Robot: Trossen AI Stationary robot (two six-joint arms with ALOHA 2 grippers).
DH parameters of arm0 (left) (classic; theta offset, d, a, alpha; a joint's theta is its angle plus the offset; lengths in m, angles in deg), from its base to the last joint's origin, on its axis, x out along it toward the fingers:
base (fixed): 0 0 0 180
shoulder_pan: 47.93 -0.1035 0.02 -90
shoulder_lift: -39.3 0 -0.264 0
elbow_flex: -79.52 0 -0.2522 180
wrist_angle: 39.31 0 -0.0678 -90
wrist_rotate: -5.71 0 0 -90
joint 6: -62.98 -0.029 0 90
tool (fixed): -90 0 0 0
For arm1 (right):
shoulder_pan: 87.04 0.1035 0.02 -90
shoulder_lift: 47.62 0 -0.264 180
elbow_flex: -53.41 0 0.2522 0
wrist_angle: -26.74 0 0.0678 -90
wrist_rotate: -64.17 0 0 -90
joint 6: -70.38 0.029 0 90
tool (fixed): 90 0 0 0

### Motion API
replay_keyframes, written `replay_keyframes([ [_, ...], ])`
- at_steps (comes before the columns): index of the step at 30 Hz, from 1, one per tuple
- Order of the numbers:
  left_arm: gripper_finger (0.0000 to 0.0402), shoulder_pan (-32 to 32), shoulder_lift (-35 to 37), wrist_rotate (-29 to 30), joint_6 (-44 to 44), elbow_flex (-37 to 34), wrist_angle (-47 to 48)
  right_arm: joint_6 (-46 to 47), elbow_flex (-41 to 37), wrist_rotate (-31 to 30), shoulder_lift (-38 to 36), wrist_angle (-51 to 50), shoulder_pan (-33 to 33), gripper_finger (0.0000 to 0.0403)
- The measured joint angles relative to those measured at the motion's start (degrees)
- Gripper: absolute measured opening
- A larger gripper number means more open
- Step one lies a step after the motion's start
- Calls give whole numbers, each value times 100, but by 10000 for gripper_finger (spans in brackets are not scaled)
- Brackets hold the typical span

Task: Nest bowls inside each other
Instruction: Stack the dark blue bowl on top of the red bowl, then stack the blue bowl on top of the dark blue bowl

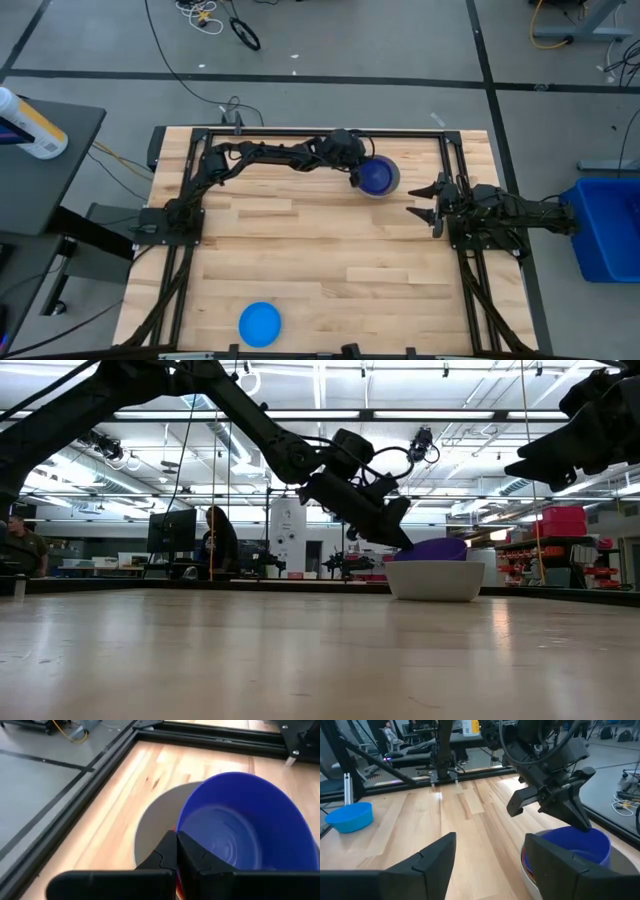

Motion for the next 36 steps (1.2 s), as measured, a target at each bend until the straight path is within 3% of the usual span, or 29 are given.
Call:
replay_keyframes([
  [6, 15, 18, 0, -10, 24, 0, 56, 80, 0, -2, 0, 2, 0, 232],
  [16, 152, 58, 2, -81, 120, -2, -123, 82, 0, -2, 0, 0, 0, 218],
  [24, 232, 92, 2, -74, 371, -2, -1232, 82, 0, -2, 0, -39, 0, 205],
  [28, 228, 98, 2, -120, 741, -2, -1714, 82, 0, -2, 0, -42, 0, 199],
  [36, 152, 156, 2, -99, 1011, -2, -2115, 82, 0, -4, 0, -35, 2, 191],
])
